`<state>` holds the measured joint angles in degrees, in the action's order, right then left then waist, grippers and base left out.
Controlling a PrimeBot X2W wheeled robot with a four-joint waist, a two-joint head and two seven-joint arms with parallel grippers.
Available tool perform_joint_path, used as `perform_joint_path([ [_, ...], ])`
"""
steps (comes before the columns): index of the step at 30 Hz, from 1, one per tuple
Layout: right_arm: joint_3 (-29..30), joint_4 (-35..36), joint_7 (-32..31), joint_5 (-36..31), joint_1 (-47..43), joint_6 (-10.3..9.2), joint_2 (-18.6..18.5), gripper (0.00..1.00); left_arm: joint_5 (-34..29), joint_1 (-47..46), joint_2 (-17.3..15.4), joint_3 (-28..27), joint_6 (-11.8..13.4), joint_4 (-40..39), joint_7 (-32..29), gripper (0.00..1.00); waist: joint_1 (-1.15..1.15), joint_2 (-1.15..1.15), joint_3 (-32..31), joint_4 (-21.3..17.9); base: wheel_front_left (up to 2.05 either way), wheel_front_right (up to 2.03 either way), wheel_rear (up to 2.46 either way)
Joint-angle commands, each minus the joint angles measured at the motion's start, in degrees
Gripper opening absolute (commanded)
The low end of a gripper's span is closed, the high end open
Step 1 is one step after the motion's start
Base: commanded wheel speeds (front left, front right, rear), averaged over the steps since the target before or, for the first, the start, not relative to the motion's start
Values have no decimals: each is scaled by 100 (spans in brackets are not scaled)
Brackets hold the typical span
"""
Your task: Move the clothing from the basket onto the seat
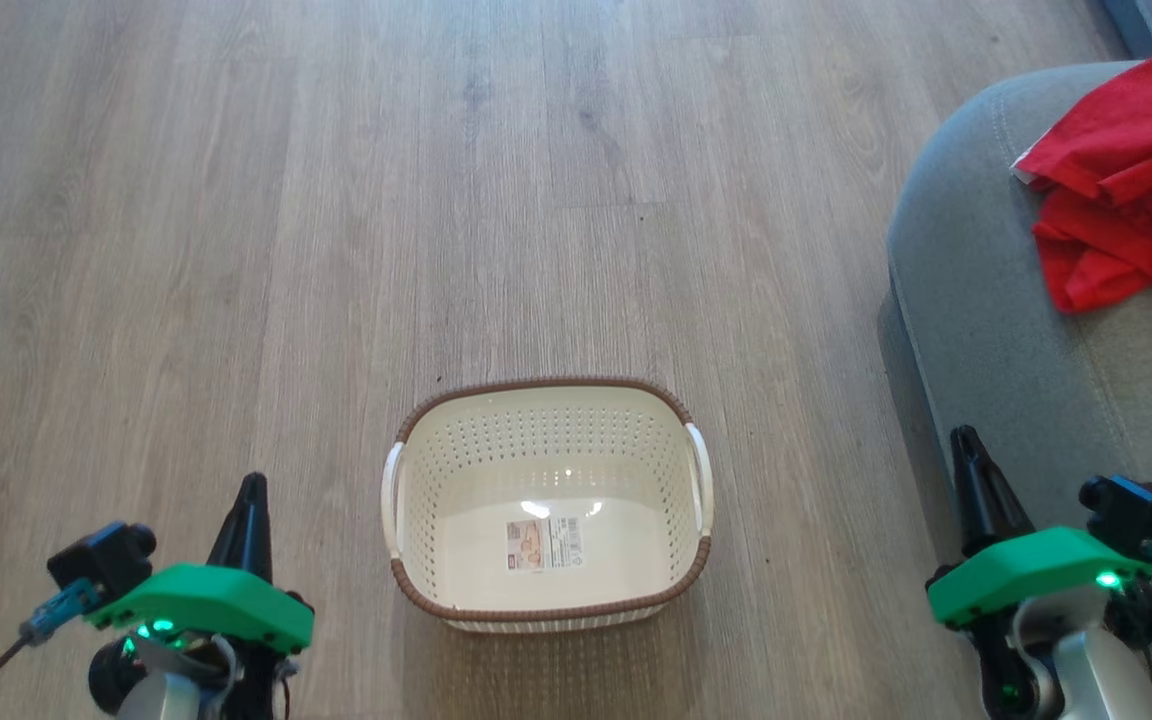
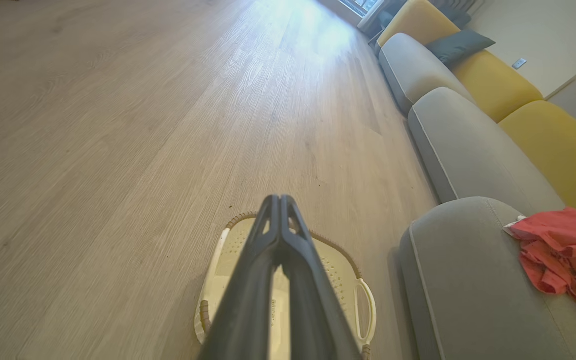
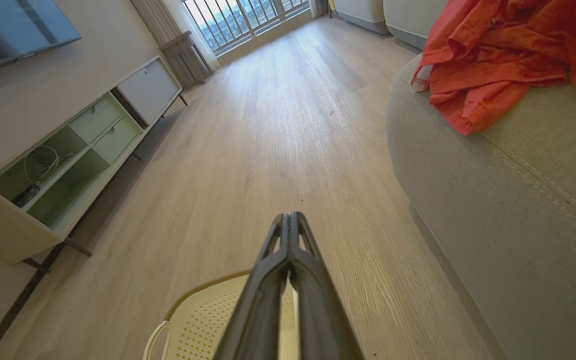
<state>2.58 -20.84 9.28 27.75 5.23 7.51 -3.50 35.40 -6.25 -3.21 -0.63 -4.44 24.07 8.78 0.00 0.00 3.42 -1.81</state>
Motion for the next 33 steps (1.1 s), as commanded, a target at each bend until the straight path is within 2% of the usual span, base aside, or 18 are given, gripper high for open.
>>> perform_joint_path([
  [1,13,213,-55,199,166,-1,15,0,173,-172,-16,-120,-42,-223,-37,0,0,0,-5,3,0,0,0],
  [33,149,378,-593,2401,141,-1,32,0,2114,-109,2,-287,-135,-497,-564,0,0,0,-118,66,0,0,0],
])
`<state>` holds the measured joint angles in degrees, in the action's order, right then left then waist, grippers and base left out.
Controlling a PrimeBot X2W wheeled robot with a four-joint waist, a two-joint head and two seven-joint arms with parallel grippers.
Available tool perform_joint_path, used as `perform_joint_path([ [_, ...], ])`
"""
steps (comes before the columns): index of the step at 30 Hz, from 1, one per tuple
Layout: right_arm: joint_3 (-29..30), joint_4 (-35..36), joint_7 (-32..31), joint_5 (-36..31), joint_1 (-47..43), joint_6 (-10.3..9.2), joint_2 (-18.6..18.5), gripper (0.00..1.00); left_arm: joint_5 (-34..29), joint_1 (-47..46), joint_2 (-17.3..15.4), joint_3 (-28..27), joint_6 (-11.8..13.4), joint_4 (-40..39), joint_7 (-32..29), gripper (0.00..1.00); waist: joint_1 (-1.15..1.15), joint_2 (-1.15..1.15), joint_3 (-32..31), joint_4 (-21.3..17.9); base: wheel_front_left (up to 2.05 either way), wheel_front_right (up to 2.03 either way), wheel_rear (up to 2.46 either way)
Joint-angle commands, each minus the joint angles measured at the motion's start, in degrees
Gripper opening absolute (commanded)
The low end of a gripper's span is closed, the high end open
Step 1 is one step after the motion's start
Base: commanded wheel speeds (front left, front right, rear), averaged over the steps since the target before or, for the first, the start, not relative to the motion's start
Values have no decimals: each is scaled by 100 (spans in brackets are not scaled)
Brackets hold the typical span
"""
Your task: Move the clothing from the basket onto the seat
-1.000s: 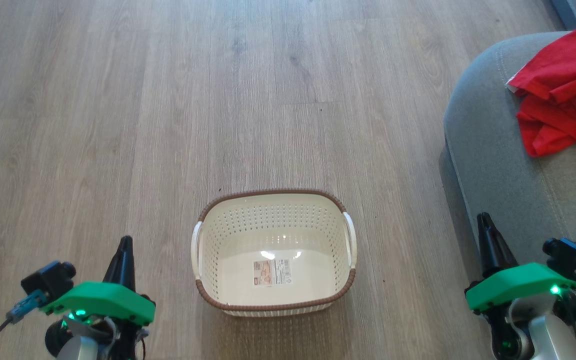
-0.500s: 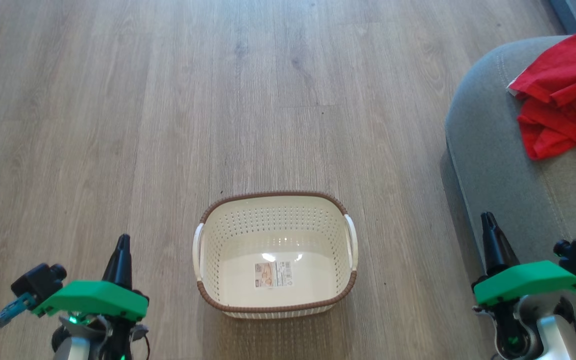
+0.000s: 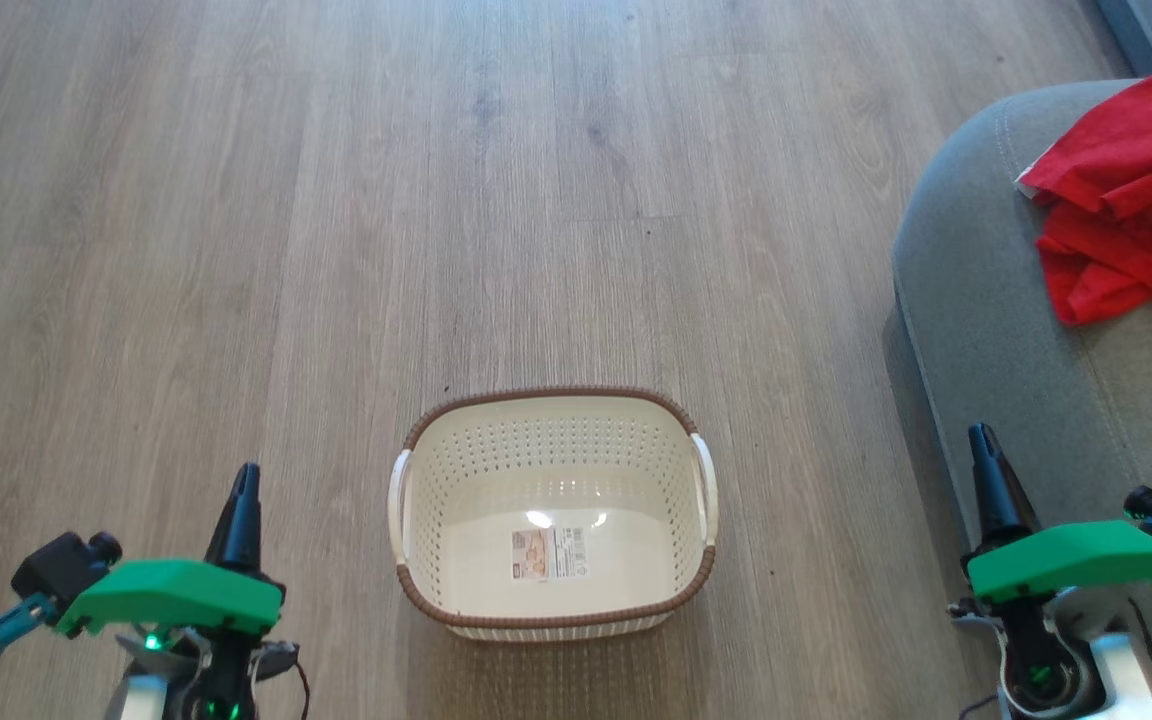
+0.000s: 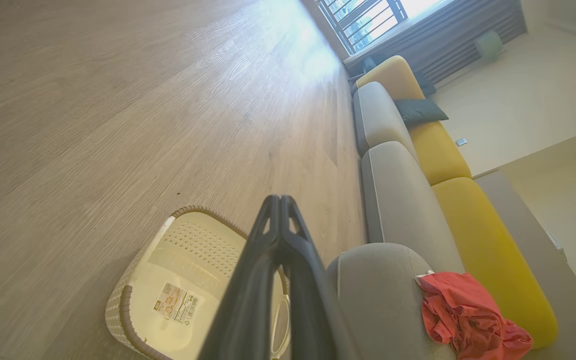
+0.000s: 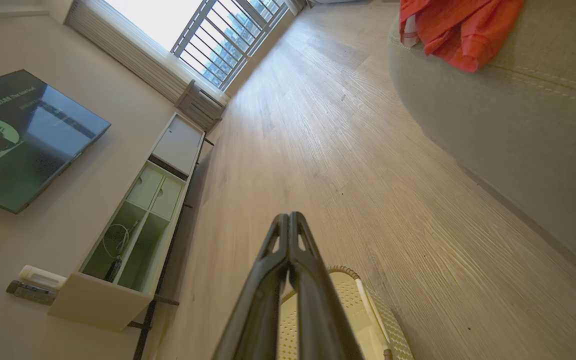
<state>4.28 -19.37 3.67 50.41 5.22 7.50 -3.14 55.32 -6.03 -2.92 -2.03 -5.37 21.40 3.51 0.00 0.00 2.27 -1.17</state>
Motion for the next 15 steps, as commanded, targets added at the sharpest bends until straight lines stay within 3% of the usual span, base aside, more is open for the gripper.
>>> perform_joint_path([
  [1,-17,237,-50,204,142,0,-4,0,183,-129,-27,-153,-45,-239,-54,0,0,0,-6,4,0,0,0],
  [15,42,309,-284,1167,131,0,3,0,1032,-102,-20,-225,-86,-359,-283,0,0,0,-55,31,0,0,0],
])
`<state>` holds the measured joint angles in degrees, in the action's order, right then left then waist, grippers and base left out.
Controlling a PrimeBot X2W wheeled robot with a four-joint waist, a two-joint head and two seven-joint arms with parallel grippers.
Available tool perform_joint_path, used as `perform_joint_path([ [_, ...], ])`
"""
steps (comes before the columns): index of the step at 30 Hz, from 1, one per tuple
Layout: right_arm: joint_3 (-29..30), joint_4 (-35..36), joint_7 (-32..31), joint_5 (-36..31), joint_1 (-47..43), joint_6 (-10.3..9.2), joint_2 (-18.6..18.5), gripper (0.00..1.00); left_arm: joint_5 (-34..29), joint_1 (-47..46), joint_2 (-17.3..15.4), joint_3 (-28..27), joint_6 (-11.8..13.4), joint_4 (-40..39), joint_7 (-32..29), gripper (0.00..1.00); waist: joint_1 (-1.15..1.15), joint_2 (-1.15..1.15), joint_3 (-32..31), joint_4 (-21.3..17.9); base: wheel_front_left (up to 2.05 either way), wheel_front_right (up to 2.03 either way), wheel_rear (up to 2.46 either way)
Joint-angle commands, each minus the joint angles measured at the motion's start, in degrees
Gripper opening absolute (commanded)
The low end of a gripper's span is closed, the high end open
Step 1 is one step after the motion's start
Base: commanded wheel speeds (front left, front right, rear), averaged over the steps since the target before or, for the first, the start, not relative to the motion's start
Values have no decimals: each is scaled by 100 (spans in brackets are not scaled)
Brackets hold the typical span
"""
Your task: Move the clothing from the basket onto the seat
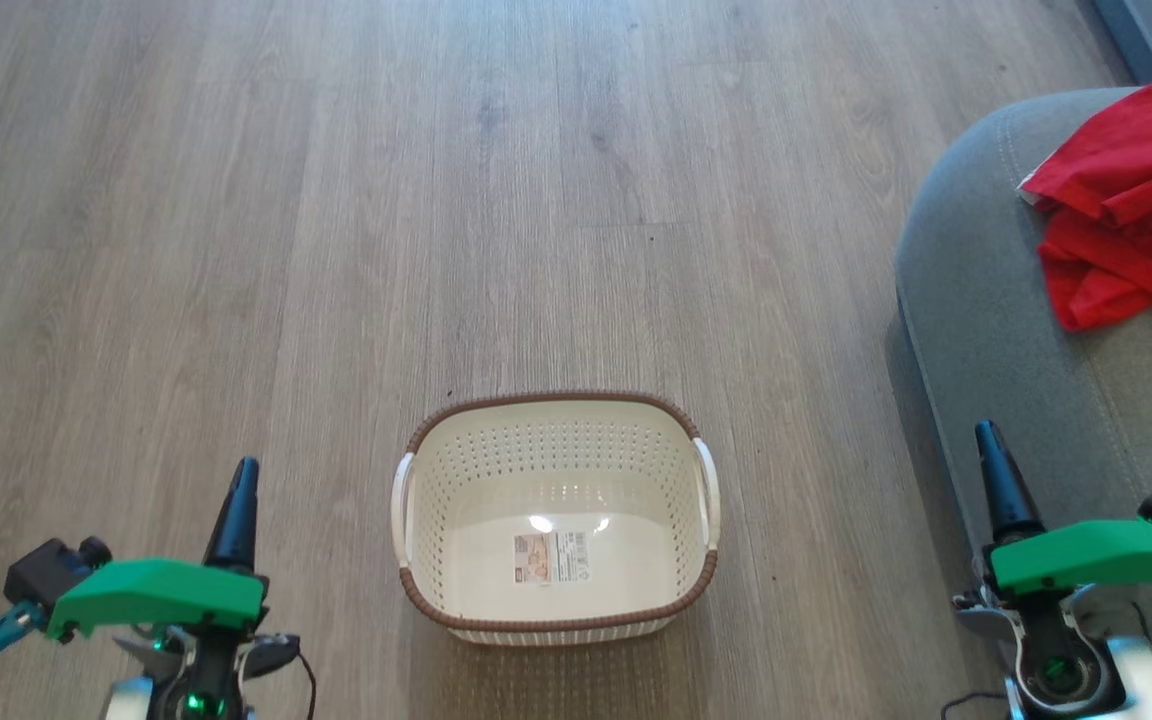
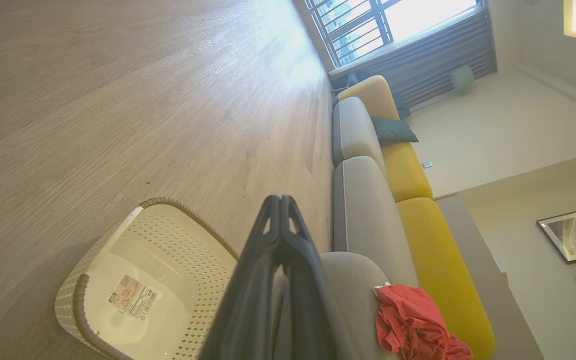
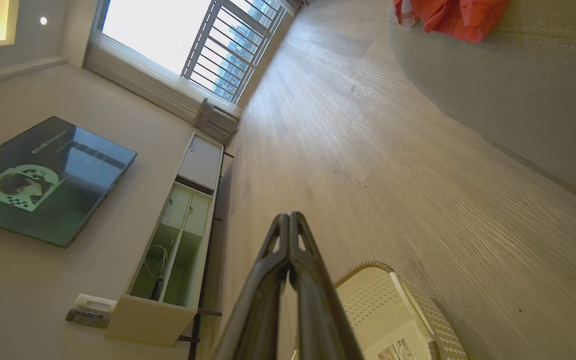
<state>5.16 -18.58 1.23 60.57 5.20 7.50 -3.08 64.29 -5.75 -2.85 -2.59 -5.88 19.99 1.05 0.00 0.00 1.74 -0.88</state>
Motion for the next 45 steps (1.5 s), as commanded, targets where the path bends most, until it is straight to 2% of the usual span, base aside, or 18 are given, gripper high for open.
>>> perform_joint_path([
  [1,-42,235,-56,219,131,0,-2,0,196,-128,-26,-174,-37,-227,-54,0,0,0,-7,4,0,0,0],
  [45,138,456,-773,3158,98,-1,20,0,2786,-45,-3,-395,-160,-592,-755,0,0,0,-157,88,0,0,0],
])
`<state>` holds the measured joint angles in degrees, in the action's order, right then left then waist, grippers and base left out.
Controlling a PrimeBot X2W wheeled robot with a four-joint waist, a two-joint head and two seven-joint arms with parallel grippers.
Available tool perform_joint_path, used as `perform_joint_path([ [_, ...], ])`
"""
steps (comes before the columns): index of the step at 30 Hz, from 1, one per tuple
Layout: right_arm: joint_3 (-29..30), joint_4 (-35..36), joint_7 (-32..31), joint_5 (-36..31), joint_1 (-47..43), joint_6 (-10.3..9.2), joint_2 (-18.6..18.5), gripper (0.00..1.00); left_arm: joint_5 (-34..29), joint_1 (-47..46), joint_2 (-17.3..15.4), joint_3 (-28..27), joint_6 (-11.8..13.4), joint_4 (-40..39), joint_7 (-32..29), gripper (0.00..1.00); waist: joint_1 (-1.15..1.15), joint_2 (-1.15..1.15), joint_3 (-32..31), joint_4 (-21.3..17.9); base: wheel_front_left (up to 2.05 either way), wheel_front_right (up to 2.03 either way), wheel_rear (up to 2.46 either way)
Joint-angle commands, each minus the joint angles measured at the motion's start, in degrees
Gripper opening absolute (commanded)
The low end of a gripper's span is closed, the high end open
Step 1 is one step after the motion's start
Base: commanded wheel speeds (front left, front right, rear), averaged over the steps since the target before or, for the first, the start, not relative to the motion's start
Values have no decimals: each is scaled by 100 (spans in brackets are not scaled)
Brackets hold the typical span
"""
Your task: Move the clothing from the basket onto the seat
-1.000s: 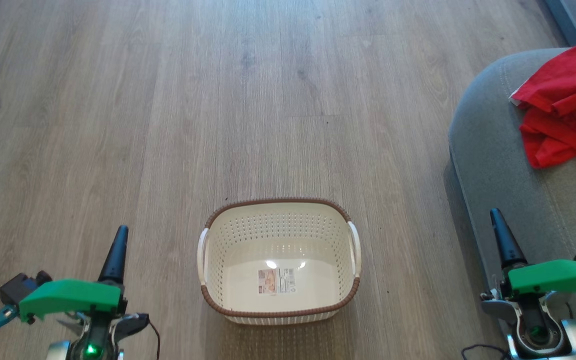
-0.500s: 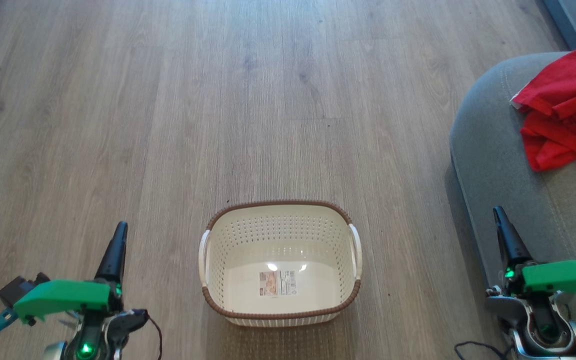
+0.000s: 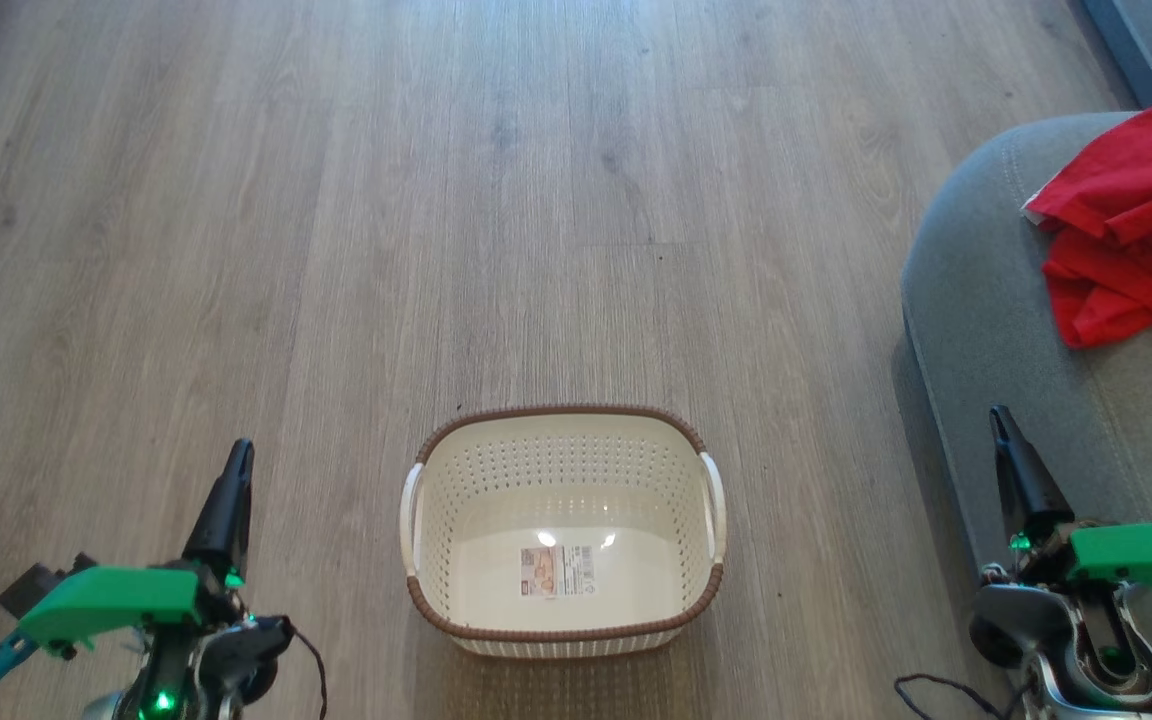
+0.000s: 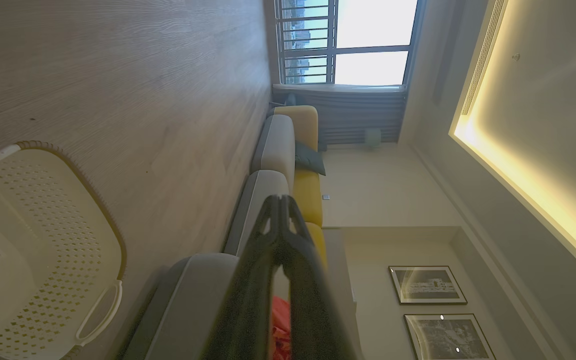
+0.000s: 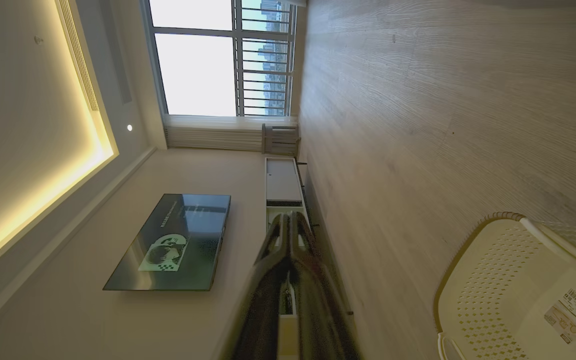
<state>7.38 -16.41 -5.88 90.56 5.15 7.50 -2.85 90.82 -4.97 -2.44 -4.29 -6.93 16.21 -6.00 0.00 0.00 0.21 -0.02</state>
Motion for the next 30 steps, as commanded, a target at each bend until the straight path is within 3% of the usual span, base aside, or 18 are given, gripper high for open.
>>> perform_joint_path([
  [1,-84,238,-62,160,104,-1,-3,0,133,-123,-43,-225,-56,-214,-50,0,0,0,-3,2,0,0,0],
  [30,-85,238,-61,160,104,-1,-3,0,134,-122,-43,-224,-56,-215,-49,0,0,0,-3,2,0,0,0],
])
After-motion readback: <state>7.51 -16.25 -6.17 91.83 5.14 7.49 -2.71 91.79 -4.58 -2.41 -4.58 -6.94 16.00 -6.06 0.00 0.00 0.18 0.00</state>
